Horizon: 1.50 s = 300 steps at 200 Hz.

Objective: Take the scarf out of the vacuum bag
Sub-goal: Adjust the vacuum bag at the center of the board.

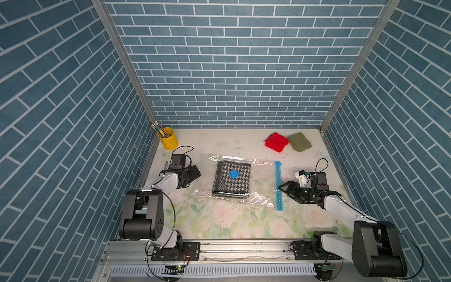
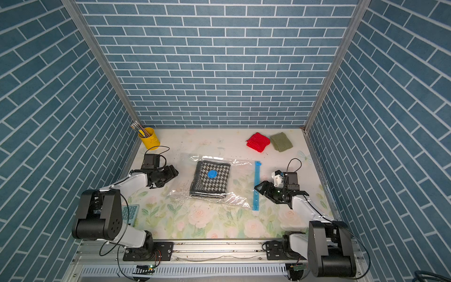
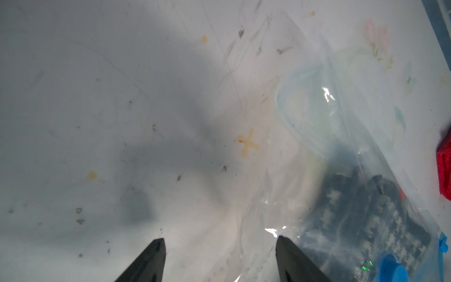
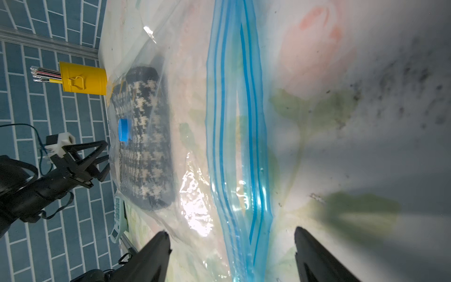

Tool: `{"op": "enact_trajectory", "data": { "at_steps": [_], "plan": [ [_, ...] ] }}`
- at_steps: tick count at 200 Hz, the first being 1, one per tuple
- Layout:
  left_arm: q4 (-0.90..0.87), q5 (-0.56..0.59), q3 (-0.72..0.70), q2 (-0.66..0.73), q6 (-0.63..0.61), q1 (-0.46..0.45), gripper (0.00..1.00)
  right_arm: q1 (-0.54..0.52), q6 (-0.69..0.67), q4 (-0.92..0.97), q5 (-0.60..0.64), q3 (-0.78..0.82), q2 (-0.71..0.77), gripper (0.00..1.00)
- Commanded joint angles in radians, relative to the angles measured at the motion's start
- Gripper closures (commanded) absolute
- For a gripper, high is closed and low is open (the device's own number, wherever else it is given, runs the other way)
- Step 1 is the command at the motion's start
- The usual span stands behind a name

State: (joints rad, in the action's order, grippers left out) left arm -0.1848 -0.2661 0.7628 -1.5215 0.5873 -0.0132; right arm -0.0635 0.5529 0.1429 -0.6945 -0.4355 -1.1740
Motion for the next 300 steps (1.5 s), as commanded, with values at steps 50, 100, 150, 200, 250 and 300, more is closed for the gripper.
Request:
{"op": "enact_trajectory", "data": {
  "at_steps": [50, 100, 150, 200, 250, 300],
  "plan": [
    [0.108, -0.108, -0.035, -0.081, 0.017, 0.004, 0.37, 0.025, 0.027, -0.005, -0.085, 0.048, 0.048, 0.17],
    [0.119, -0.139, -0.037, -0.076, 0.018, 0.004, 0.84, 0.034, 0.066, -0.151, -0.111, 0.109, -0.031, 0.17],
    [0.107, -0.128, -0.036, -0.06, 0.012, 0.002, 0.99, 0.034, 0.108, -0.298, -0.098, 0.147, -0.118, 0.32],
    [0.104, -0.121, -0.036, -0.06, 0.011, 0.002, 1.0, 0.034, 0.19, -0.5, -0.141, 0.181, -0.211, 0.51],
    [0.099, -0.115, -0.033, -0.058, 0.009, 0.001, 1.0, 0.034, 0.263, -0.66, -0.192, 0.187, -0.288, 0.57],
    [0.101, -0.114, -0.032, -0.059, 0.011, -0.007, 1.0, 0.034, 0.367, -0.873, -0.217, 0.214, -0.365, 0.72]
  ]
}}
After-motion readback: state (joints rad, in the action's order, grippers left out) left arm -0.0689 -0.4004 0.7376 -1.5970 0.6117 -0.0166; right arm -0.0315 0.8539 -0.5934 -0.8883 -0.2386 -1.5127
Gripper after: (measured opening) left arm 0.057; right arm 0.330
